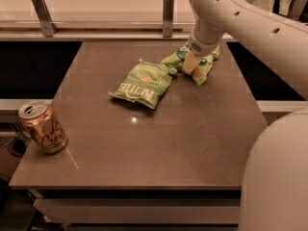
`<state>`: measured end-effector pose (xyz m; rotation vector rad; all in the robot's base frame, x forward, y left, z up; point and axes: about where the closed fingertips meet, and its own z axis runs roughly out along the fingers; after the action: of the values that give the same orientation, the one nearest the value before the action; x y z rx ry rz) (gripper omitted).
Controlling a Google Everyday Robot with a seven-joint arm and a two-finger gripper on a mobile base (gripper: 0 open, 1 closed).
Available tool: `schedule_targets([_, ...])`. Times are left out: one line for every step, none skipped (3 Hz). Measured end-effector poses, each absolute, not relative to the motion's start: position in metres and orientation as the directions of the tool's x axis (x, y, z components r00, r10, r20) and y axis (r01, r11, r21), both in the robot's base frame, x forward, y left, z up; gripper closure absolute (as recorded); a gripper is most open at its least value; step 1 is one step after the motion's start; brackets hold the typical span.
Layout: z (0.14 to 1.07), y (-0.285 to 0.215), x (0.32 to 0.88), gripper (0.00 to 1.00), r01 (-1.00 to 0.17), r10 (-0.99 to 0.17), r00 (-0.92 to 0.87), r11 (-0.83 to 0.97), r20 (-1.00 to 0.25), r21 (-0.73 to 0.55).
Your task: Move green rice chip bag near orange can
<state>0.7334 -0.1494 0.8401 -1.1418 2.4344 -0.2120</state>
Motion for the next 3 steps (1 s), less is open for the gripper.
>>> schedule_targets([0.841, -0.149, 0.733, 1.00, -0.694, -0.761, -0.562, 0.647, -0.324, -0.317])
schedule_targets([0.841, -0.149, 0.733, 1.00, -0.694, -0.761, -0.562, 0.647, -0.324, -0.316])
schedule_targets([0.859, -0.153, 0.734, 1.00, -0.679, -0.761, -0.573, 0.649, -0.305, -0.344])
